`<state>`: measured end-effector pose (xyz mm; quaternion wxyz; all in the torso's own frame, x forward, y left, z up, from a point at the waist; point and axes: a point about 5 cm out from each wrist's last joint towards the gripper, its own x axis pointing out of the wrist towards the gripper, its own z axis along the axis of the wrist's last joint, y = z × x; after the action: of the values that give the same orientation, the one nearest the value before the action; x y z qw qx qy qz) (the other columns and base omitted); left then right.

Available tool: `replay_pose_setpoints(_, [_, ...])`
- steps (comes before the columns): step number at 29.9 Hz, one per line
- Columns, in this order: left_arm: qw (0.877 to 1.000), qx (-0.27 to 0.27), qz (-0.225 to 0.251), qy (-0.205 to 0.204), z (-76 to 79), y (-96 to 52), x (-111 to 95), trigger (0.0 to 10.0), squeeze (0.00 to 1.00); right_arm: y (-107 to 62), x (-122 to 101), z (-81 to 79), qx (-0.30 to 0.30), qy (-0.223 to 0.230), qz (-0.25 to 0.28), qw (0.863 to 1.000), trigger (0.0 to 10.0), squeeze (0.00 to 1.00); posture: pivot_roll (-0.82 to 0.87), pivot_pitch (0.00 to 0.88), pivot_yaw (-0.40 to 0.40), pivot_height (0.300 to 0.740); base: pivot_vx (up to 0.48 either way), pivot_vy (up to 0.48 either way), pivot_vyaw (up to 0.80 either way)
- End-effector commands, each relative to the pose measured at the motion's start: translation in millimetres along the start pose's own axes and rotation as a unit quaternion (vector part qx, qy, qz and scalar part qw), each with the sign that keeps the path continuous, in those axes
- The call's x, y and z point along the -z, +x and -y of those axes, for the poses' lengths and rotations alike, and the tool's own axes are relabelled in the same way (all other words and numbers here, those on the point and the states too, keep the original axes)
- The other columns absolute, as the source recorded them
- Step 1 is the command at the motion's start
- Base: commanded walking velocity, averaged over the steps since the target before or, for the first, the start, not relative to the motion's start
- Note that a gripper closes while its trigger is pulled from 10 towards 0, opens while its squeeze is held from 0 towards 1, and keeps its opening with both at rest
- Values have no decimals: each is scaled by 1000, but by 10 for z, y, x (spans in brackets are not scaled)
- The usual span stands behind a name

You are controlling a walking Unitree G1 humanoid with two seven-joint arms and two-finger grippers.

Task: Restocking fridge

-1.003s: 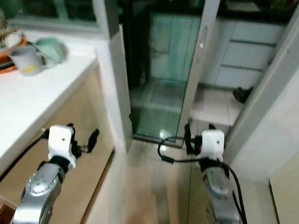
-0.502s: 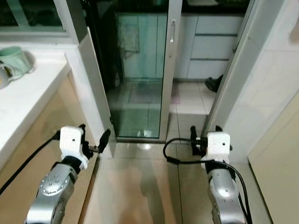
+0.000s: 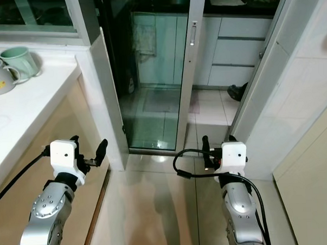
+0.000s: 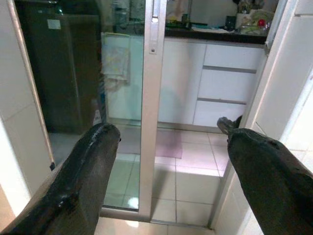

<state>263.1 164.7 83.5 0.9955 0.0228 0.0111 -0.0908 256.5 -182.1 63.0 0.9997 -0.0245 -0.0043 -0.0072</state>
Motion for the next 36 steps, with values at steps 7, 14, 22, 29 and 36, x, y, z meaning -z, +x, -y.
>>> replay_pose_setpoints(7, [999, 31, 15, 5, 76, 32, -59, 10000, 0, 20, -70, 25, -2, -18, 14, 1000, 10000, 0, -101, 0, 15, 740, 480, 0, 0])
replay_pose_setpoints(14, [999, 35, 16, 3, 91, 35, -53, 10000, 0, 25, -67, 20, -1, -13, 16, 1000, 10000, 0, -98, 0, 17, 740, 480, 0, -492])
replay_pose_setpoints(22, [999, 46, 19, 3, 116, 45, -60, 10000, 0, 37, -56, 1, -6, -14, 13, 1000, 10000, 0, -93, 0, 11, 740, 480, 0, 0])
replay_pose_setpoints(29, [1000, 14, -5, -26, 52, 1, 32, 10000, 0, 49, -42, 17, -3, -18, 9, 1000, 10000, 0, -89, 0, 8, 740, 124, 0, 0])
replay_pose_setpoints(36, [1000, 13, -10, -25, 37, -45, 62, 10000, 0, 39, -5, 6, -3, -16, 2, 1000, 10000, 0, -84, 0, 6, 740, 0, 0, 0])
